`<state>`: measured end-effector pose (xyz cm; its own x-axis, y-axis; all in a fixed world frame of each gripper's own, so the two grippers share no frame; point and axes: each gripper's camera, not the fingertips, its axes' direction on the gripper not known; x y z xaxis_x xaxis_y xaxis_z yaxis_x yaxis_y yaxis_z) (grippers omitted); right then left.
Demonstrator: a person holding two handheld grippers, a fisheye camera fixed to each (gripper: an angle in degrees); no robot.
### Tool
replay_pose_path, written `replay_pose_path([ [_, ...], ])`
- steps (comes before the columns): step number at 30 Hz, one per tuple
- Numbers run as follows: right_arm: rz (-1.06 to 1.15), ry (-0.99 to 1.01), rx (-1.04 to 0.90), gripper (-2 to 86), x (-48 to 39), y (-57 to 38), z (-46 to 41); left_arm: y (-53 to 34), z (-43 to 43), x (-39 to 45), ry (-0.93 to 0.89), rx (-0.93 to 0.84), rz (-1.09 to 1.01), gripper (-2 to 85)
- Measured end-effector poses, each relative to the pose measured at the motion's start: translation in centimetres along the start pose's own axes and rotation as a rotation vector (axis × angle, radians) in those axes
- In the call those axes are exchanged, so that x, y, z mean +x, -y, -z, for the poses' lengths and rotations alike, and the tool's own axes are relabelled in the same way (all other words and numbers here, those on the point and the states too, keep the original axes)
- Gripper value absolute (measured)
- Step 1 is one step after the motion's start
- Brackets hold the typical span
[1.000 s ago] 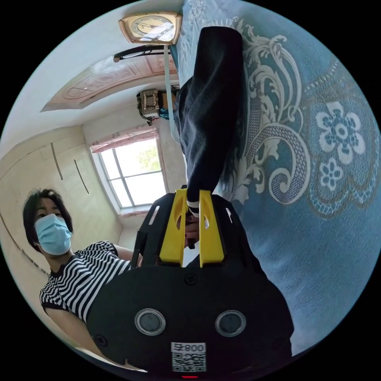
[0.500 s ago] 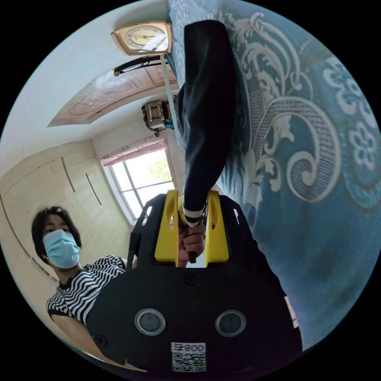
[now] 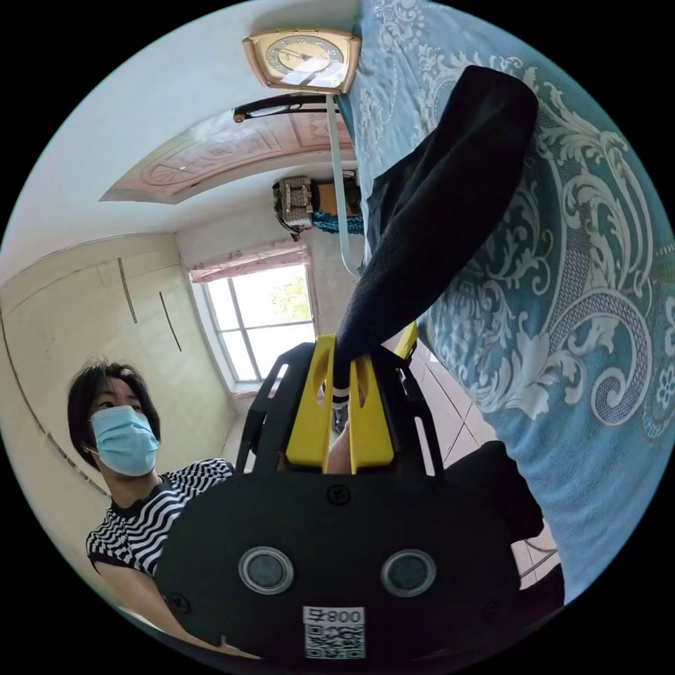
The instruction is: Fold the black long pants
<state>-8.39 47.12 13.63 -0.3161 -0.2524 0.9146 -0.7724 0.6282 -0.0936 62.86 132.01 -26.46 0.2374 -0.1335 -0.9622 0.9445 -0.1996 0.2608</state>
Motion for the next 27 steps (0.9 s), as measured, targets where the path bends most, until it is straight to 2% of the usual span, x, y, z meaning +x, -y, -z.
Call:
replay_pose_path([
  [10, 0.005, -0.012, 0.036, 0.0, -7.1, -3.0, 0.4, 1.0, -3.4, -6.1, -0.006, 0.045, -0.01, 8.1],
  [18, 0.025, -0.047, 0.1, 0.0, -13.9, -9.3, 2.8, -3.5, -7.7, -9.1, 0.109, -0.096, -0.139, 7.0],
  [27, 0.092, -0.016, 0.209, 0.0, -23.0, -20.3, 4.7, -9.4, -14.3, -14.7, 0.089, -0.251, -0.294, 6.6],
])
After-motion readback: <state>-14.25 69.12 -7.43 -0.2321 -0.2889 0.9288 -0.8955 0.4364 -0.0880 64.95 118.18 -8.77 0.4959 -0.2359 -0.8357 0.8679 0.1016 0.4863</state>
